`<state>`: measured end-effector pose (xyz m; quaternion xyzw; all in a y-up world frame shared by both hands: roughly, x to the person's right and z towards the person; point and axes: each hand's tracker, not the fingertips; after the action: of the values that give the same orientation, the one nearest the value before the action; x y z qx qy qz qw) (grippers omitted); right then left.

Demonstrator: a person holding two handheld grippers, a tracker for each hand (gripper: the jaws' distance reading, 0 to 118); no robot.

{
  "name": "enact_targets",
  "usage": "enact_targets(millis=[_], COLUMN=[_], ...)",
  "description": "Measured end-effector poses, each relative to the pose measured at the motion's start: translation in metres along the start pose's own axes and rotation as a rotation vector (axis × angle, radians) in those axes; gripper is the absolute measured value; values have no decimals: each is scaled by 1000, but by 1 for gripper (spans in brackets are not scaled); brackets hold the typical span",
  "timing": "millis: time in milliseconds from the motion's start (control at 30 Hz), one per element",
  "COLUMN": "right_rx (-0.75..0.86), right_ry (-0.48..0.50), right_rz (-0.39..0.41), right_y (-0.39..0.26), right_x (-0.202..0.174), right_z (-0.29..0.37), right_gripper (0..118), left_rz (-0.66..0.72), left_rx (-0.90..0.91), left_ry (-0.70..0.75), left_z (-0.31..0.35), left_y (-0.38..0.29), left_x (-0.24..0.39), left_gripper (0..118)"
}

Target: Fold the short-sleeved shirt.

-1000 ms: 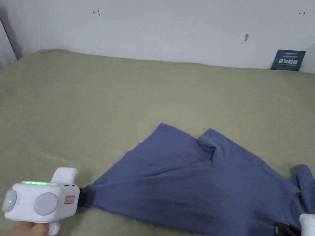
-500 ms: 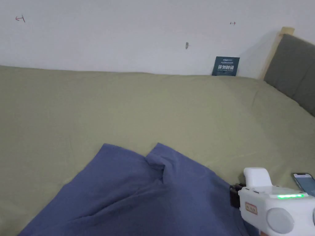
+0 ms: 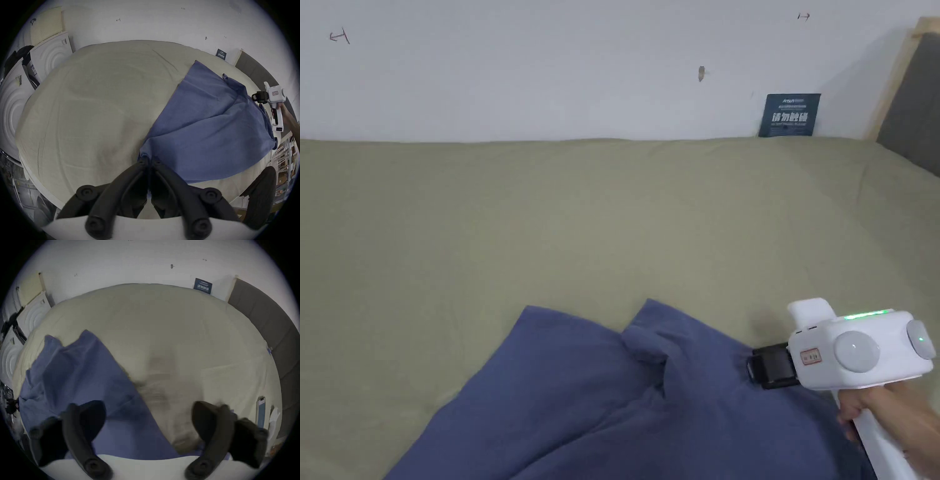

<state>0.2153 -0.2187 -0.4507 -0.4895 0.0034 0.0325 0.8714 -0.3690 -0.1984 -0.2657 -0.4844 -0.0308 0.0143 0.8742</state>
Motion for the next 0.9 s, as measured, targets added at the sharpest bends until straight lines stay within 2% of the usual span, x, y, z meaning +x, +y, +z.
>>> enact_targets(millis=[100,200,233,267,300,333,367,467,700,900], right_rx=[-75,-42,-28,-6,23,55,74,131,330,523], right_ry=[-20,-15,5,26,51,52,15,18,5,-58], right_rz=[18,-1,4,13,14,22,36,58,92,85], right_y=[-6,-4,-4,-3,-1,-2,-2,-3,-9,-1], right_x=[-5,-5,-6,-9,-11,-15,-24,-31,-20,-11], right_z=[-9,1,6,14,23,33,46,86,202,317], right_gripper=[103,100,87,64,24,0,0,0,0,0], left_rz=[3,3,0,-1,0,6,10,36,155,70], left_rx=[-1,-1,0,0,1,2,3,5,139,296], left_ry=[1,-1,-2,-3,-2,-4,-6,-14,-100,-88], left_z=[2,-3,-4,-5,-2,-1,0,6,60,125], left_y=[1,-2,-2,-2,-2,-2,-1,-1,25,88], left_x=[7,0,-1,-2,2,4,4,3,1,27], left_gripper=[2,3,3,3,3,3,3,3,3,3])
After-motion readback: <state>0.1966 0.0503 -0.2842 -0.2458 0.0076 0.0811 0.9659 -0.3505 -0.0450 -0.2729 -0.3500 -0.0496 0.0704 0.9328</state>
